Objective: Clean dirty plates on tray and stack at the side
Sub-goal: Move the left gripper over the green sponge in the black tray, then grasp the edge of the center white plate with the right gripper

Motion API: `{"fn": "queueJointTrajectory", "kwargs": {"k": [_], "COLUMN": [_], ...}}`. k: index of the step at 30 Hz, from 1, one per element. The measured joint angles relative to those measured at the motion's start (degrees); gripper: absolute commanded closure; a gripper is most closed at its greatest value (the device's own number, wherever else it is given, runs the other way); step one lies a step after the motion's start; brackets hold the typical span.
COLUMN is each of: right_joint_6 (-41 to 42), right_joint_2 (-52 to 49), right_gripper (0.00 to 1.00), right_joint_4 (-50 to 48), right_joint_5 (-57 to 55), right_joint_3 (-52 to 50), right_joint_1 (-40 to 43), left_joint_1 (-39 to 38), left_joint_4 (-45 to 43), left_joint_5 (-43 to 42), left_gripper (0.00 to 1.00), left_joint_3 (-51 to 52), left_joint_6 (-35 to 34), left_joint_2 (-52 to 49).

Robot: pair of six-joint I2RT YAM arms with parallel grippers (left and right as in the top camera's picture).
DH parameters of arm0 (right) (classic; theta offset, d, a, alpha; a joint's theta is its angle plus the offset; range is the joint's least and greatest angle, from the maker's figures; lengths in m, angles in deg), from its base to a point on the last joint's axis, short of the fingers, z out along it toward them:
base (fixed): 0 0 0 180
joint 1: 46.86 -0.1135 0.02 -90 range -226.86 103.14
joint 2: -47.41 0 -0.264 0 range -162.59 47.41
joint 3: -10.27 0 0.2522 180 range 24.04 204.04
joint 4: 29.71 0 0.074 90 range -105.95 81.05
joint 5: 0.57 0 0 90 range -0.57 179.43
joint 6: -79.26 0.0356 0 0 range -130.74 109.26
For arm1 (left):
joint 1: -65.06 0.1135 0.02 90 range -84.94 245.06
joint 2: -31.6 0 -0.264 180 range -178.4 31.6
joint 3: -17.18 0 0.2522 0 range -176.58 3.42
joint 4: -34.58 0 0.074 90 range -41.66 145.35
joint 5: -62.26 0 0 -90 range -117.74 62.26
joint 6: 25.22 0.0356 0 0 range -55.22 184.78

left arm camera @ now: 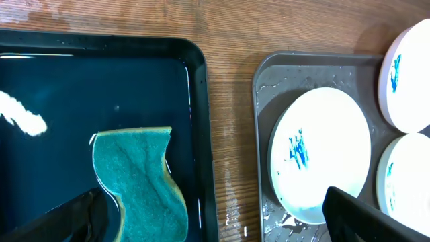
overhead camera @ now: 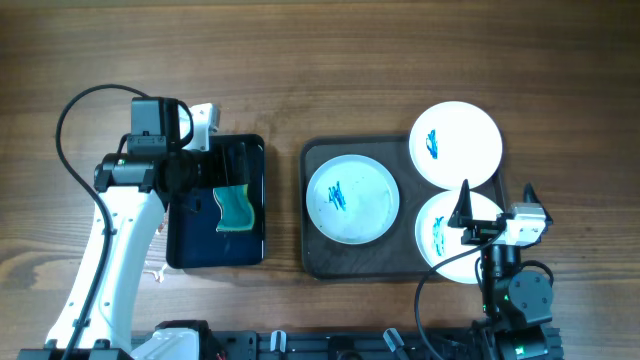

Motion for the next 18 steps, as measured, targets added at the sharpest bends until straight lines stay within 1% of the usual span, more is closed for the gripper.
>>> {"fn": "queueJointTrajectory", "kwargs": {"k": [9,15,18], "right_joint_6": [0.0,0.0,0.0], "right_joint_2": [0.0,0.0,0.0], "right_gripper": [0.00,0.00,0.00], "right_joint_4": [0.0,0.0,1.5], "right_joint_5": [1.1,9.3,16.7], "right_joint_3": [0.0,0.0,0.1], "right_joint_1": [0.0,0.0,0.0], "left_joint_1": [0.0,0.0,0.0], "left_joint_4": [0.0,0.0,0.0], "left_joint_5": [0.0,0.0,0.0], "left_gripper": [0.00,0.00,0.00], "left_joint_3": [0.0,0.0,0.0], "left_joint_6": [0.0,0.0,0.0], "left_joint_2": [0.0,0.0,0.0]}}
